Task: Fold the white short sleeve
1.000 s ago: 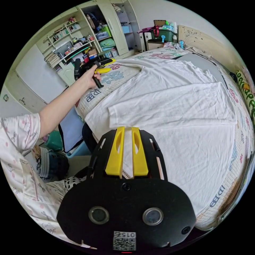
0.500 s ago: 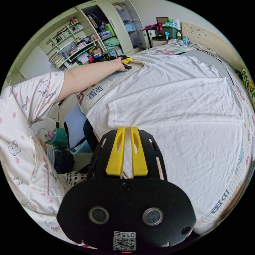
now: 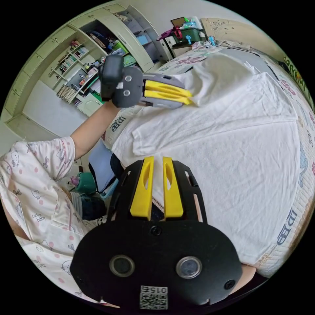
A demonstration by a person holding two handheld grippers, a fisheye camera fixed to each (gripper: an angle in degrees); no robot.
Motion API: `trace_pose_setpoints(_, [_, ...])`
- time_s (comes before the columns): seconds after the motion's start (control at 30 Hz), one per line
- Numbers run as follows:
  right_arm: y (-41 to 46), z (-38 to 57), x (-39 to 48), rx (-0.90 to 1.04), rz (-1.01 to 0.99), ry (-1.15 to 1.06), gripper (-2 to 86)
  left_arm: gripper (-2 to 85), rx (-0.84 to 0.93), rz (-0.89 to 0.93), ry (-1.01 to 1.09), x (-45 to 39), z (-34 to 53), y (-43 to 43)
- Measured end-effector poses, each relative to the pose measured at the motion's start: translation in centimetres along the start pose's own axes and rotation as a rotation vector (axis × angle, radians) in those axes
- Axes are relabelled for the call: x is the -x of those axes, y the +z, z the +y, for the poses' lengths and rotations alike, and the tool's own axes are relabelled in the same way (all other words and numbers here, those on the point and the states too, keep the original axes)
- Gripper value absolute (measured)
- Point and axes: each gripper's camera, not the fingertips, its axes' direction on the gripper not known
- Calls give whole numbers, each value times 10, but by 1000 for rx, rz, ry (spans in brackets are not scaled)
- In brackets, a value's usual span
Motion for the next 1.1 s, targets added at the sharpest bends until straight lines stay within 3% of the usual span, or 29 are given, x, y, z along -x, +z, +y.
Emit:
trace_pose_setpoints(0.13, [-54, 2, 45, -30, -18, 88, 55, 15, 22, -38, -83, 3, 3, 7])
trace_pose_setpoints(0.27, [-94, 3, 100, -62, -48, 143, 55, 39, -24, 140, -333, 63, 34, 5])
trace_pose_setpoints(0.33, [-107, 4, 130, -81, -47, 158, 55, 58, -111, 269, -508, 104, 61, 7])
trace_pose_setpoints(0.43, [-122, 3, 178, -130, -90, 189, 55, 92, -349, 417, -1009, 190, 127, 39])
trace_pose_setpoints(0.47, [-127, -1, 198, -145, -107, 196, 55, 98, -361, 428, -1079, 201, 135, 49])
trace_pose_setpoints(0.53, [-132, -9, 231, -151, -116, 203, 55, 134, -335, 418, -1231, 227, 144, 86])
trace_pose_setpoints(0.6, [-136, -16, 267, -157, -121, 197, 55, 157, -223, 293, -1406, 255, 148, 136])
trace_pose_setpoints(0.7, [-144, -23, 318, -169, -135, 217, 55, 140, -112, 300, -1560, 282, 156, 202])
trace_pose_setpoints(0.8, [-157, -21, 358, -199, -146, 263, 54, 37, -108, 408, -1587, 295, 163, 240])
trace_pose_setpoints(0.93, [-174, -11, 405, -258, -155, 336, 52, 10, -524, 453, -1337, 288, 145, 191])
trace_pose_setpoints(1.03, [-187, -8, 429, -322, -131, 411, 53, 42, -688, 692, -672, 230, 73, 114])
trace_pose_setpoints(1.1, [-200, -7, 443, -375, -125, 466, 54, 85, -728, 792, -402, 187, 64, 82])
